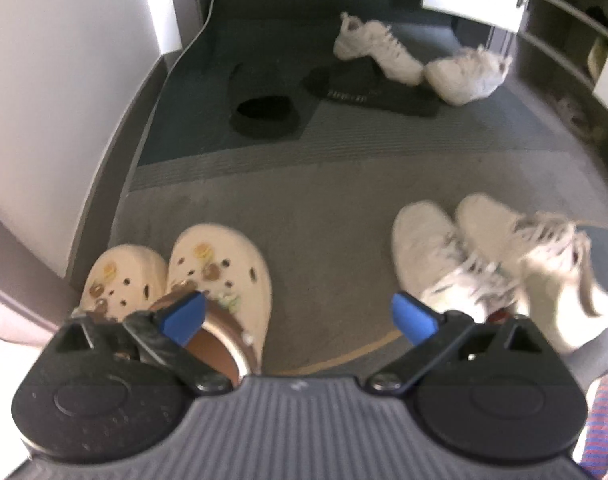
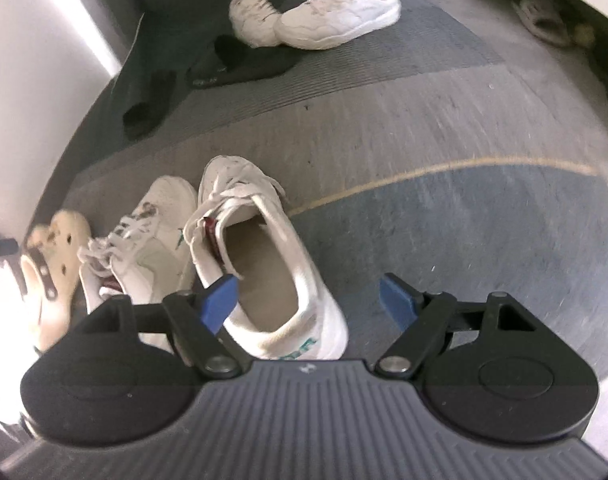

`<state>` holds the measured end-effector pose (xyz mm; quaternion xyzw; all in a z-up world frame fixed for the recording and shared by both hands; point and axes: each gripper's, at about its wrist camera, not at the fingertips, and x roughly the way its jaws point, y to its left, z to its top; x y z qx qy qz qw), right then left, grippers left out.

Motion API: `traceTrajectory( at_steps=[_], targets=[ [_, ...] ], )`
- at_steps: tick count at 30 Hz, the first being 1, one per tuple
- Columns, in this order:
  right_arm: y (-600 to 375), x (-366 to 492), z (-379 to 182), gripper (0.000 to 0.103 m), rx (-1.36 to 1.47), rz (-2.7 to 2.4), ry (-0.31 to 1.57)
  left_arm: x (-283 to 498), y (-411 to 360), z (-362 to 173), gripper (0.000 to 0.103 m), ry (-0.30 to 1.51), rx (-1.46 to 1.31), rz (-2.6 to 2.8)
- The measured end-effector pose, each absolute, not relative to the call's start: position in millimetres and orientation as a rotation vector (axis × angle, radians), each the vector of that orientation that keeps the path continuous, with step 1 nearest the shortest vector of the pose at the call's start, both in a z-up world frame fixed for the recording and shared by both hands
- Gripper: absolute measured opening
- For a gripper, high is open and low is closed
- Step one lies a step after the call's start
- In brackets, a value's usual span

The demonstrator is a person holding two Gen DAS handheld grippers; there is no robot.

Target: Organize scattered shoes

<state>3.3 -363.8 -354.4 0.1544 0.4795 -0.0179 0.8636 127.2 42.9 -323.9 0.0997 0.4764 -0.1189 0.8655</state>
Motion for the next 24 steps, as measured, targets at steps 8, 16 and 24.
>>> traceTrajectory(
  at_steps=[8,16,24],
  targets=[
    [-334.6,76.5,-354.6,0.078,-0.039,0.168,1.283,124.0,43.5,-343.4,0.101,1.06,0.183,-0.275],
    [-312.4,105.1,-392.5,0.055,-0.161,0.253,1.301,122.4,48.9,-344.1,0.101,1.063,0.173,-0.261],
    [-314.3,115.9,-417.6,0.041,-0.088,0.226,1.23,125.9,52.5,-355.7,0.101,1.11,0.159,-0.23]
  ],
)
